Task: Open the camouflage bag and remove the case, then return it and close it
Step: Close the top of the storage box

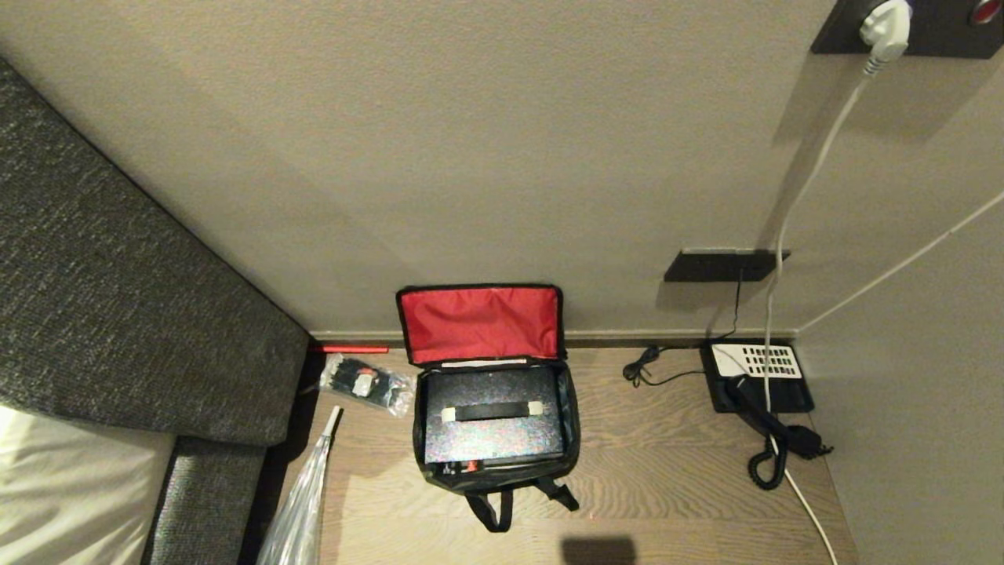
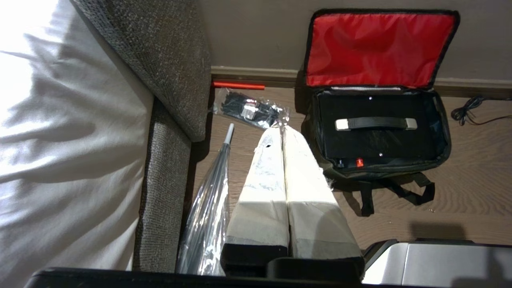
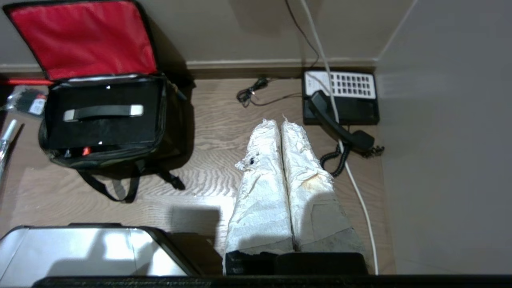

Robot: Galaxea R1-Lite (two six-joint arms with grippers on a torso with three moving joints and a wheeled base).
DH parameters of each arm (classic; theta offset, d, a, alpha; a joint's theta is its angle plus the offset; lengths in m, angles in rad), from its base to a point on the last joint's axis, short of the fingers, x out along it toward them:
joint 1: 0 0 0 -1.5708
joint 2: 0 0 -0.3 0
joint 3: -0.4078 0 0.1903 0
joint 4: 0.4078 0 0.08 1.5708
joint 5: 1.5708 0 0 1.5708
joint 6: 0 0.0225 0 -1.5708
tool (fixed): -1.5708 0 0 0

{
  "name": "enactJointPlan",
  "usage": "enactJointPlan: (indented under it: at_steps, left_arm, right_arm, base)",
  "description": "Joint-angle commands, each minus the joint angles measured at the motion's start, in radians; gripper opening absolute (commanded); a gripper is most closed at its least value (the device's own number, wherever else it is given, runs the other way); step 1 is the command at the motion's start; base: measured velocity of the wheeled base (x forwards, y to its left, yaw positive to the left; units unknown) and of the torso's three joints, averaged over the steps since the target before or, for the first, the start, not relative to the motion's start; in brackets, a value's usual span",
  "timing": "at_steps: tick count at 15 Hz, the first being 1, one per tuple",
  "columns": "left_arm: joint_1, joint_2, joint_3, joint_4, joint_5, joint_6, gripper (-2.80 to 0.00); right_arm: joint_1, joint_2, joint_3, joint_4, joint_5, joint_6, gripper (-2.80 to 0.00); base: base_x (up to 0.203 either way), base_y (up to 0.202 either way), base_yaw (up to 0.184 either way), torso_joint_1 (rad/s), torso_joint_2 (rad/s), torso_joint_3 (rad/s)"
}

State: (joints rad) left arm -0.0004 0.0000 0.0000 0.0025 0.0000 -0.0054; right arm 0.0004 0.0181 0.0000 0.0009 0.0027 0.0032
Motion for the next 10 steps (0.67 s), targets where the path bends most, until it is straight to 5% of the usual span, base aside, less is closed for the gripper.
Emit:
enactJointPlan:
  at_steps: [1, 10]
  left_arm:
    - [0.0, 0.0, 0.0, 0.001, 0.0, -0.002, -2.8]
    - [0.0, 0.0, 0.0, -0.002, 0.0, -0.004, -2.8]
  right_arm:
    - [0.001, 0.005, 0.0, -0.001, 0.0, 0.0, -2.8]
    - [0.001, 0.005, 0.0, -0.001, 0.0, 0.0, -2.8]
  base:
    - [0.0, 0.0, 0.0, 0.0, 0.0, 0.0]
    - [0.0, 0.011, -0.001, 0.0, 0.0, 0.0]
